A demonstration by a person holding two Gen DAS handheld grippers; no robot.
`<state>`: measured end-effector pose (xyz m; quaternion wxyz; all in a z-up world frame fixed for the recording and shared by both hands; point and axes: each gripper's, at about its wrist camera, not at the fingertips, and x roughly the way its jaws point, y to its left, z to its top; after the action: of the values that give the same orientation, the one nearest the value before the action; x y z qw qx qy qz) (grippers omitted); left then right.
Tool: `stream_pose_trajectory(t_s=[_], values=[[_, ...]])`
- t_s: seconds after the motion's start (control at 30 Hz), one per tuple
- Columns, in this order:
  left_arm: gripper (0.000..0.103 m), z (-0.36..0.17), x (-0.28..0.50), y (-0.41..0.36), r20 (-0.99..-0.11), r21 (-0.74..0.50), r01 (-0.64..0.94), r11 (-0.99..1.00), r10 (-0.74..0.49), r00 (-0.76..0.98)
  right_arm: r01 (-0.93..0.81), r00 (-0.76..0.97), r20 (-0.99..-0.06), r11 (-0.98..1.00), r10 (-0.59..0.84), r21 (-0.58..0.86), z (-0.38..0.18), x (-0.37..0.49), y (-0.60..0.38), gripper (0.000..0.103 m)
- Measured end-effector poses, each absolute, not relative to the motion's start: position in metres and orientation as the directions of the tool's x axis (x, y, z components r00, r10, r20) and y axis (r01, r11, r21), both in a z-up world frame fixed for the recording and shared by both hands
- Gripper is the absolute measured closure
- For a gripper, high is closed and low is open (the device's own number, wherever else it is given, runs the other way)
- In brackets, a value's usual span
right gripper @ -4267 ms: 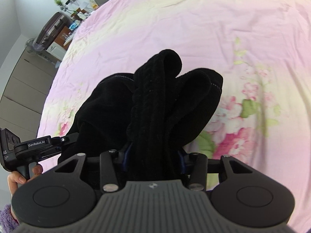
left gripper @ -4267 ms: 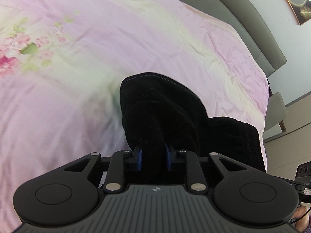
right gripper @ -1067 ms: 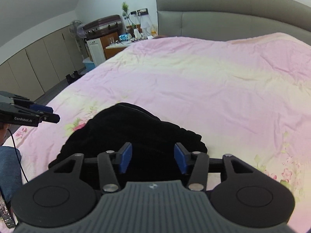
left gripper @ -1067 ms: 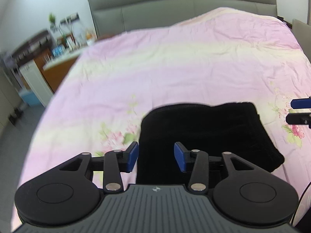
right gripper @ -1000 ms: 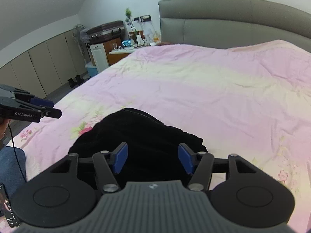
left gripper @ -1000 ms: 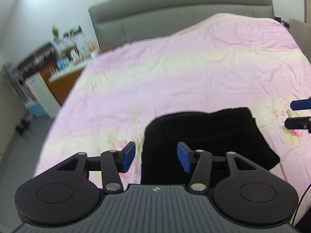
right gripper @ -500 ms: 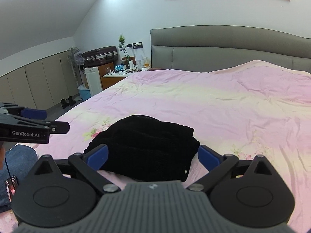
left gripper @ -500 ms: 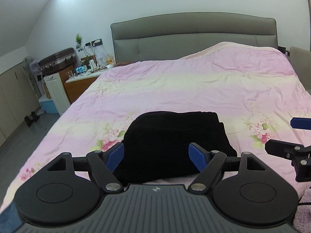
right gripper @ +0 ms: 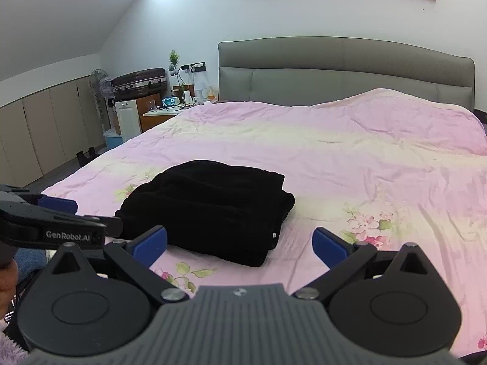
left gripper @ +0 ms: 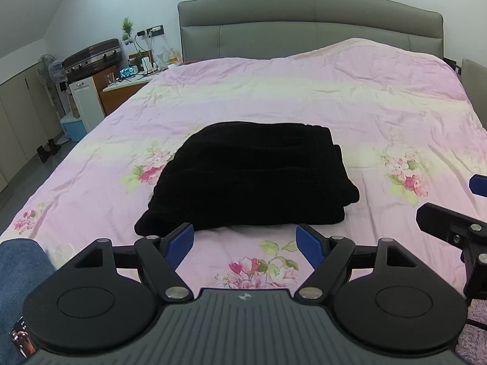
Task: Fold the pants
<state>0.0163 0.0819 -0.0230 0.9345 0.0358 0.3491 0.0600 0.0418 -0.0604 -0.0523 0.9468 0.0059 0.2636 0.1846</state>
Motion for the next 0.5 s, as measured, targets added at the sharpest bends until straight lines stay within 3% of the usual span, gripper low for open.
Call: stream_pose_trajectory(t_s=[0.5], values=[[0.013,-0.0307,0.0191,0.0796,-0.676,0.081,-0.092,0.993,0.122,0.727,-0.351,0.787,-0.507,0.931,0.351,0.099,-0.0525,0.0488,-0.0556,0.005]])
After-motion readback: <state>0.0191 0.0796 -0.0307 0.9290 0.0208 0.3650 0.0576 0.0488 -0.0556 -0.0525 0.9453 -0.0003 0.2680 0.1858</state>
